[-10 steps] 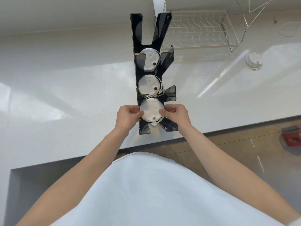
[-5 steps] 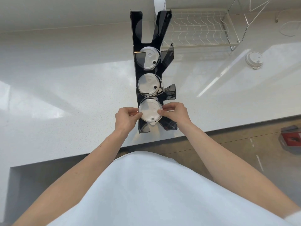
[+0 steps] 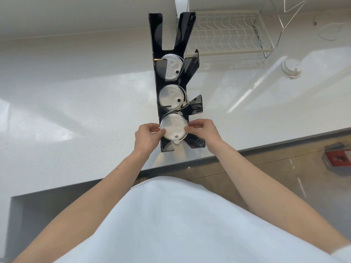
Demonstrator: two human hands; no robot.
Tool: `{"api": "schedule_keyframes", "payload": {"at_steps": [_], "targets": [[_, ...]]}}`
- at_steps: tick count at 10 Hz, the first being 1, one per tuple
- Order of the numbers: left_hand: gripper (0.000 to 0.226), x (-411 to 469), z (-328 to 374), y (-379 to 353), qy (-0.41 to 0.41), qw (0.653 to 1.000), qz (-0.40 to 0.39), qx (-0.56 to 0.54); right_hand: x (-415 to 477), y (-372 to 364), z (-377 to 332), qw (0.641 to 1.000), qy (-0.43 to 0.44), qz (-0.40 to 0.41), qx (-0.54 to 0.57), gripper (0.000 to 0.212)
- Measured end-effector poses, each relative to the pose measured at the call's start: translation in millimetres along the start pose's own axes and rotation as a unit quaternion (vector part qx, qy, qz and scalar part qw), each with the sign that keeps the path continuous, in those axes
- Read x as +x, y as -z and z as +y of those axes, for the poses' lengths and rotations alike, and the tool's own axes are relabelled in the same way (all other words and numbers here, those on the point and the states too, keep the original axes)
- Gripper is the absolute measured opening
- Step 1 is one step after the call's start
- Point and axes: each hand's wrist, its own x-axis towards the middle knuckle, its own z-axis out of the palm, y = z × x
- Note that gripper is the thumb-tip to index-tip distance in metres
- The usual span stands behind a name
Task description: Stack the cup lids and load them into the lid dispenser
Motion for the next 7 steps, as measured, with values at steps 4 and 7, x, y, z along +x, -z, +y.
{"api": "schedule_keyframes", "payload": {"at_steps": [4, 7], "targets": [[0.037, -22, -13, 11, -0.047, 0.998, -0.040, 0.018, -28, -4, 23, 0.996, 0.046, 0.071, 0.005, 0.019], [0.043, -50, -43, 30, -0.097, 0.989, -0.101, 0.053, -78, -31, 41, 0.988, 0.015, 0.146, 0.038, 0.018]]}}
